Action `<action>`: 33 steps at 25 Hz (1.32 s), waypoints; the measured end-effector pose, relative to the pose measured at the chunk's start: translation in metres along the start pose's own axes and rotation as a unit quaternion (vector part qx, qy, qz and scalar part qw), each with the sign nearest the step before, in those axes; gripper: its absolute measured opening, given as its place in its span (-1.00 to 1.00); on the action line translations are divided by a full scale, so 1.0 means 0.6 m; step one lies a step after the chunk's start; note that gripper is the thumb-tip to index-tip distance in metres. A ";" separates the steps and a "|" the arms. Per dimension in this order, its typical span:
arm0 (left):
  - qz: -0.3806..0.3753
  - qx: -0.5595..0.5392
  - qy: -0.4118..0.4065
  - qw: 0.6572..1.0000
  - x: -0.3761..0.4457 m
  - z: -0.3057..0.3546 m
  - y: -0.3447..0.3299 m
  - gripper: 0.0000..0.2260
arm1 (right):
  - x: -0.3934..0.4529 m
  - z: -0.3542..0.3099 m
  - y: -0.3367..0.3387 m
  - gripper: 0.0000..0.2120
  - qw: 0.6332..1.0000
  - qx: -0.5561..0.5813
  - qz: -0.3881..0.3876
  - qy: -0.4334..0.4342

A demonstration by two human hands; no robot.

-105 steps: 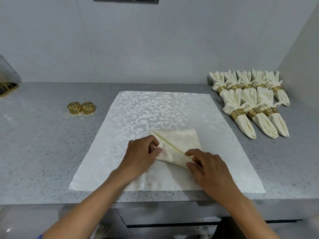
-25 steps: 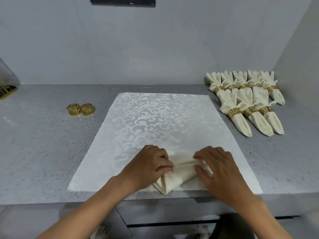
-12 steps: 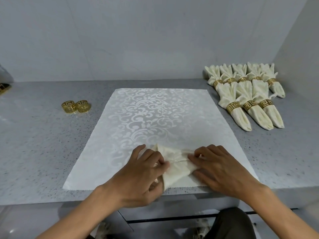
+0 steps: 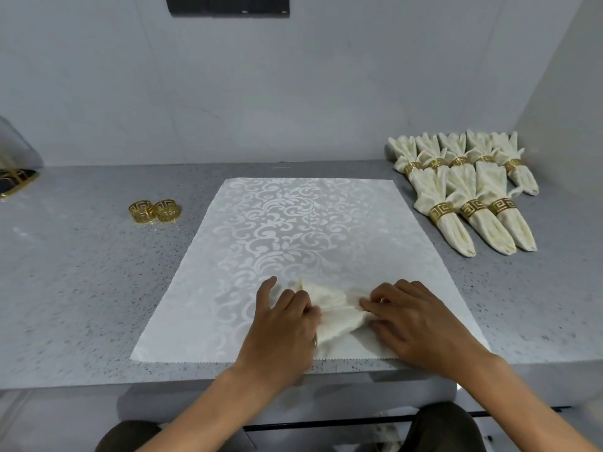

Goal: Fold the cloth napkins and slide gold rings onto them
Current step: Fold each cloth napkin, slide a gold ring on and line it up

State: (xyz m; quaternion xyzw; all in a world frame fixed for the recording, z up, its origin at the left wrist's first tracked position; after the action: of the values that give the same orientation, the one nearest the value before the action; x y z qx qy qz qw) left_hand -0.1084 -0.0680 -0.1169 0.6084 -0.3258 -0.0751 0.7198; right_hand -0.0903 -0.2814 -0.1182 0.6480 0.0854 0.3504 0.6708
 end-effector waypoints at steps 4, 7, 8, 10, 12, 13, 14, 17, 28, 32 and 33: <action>0.007 -0.097 0.028 0.995 0.032 -0.007 0.020 -0.90 | 0.010 -0.019 0.022 -0.80 0.999 0.021 0.016 -0.044; -0.064 -0.251 0.186 0.948 0.071 -0.034 0.095 -0.72 | 0.027 -0.021 0.077 -0.84 0.977 0.173 0.039 -0.119; -0.104 -0.325 0.238 0.909 0.088 -0.050 0.109 -0.75 | 0.038 -0.013 0.087 -0.82 0.963 0.230 0.027 -0.141; -0.204 -0.457 0.323 0.803 0.112 -0.077 0.106 -0.87 | 0.062 0.007 0.078 -0.82 0.935 0.307 -0.025 -0.177; -0.282 -0.502 0.389 0.719 0.118 -0.099 0.070 -0.81 | 0.079 0.011 0.055 -0.82 0.932 0.290 -0.085 -0.199; -0.311 -0.496 0.409 0.700 0.117 -0.106 0.049 -0.78 | 0.081 0.004 0.042 -0.80 0.940 0.262 -0.102 -0.194; -0.329 -0.484 0.417 0.695 0.117 -0.110 0.033 -0.76 | 0.081 -0.009 0.028 -0.73 0.946 0.247 -0.115 -0.174; -0.330 -0.471 0.430 0.696 0.122 -0.129 0.007 -0.74 | 0.080 -0.056 -0.013 -0.49 0.960 0.200 -0.161 -0.111; -0.167 -0.051 0.138 0.975 0.131 -0.066 0.039 -0.61 | 0.088 -0.070 -0.040 -0.28 0.976 0.065 -0.168 -0.125; -0.179 -0.144 0.052 0.972 0.078 -0.015 -0.031 -0.50 | 0.083 -0.072 -0.047 -0.26 0.978 0.067 -0.166 -0.111; -0.193 -0.173 0.066 0.964 0.073 -0.031 -0.048 -0.50 | 0.083 -0.068 -0.047 -0.30 0.978 0.071 -0.159 -0.113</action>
State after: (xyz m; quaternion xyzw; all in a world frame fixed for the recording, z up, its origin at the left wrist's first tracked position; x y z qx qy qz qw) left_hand -0.0559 -0.0818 -0.1280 0.5294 -0.1364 -0.2275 0.8059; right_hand -0.0666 -0.2171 -0.1338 0.7074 0.1352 0.1566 0.6759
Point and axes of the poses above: each hand's wrist, its own x-axis towards the middle knuckle, its own y-axis out of the back of the hand, z = x × y, the point moved 4 cm from there along x, towards the middle knuckle, and after that the axes turned 9 degrees about -x, right-handed, at the moved point
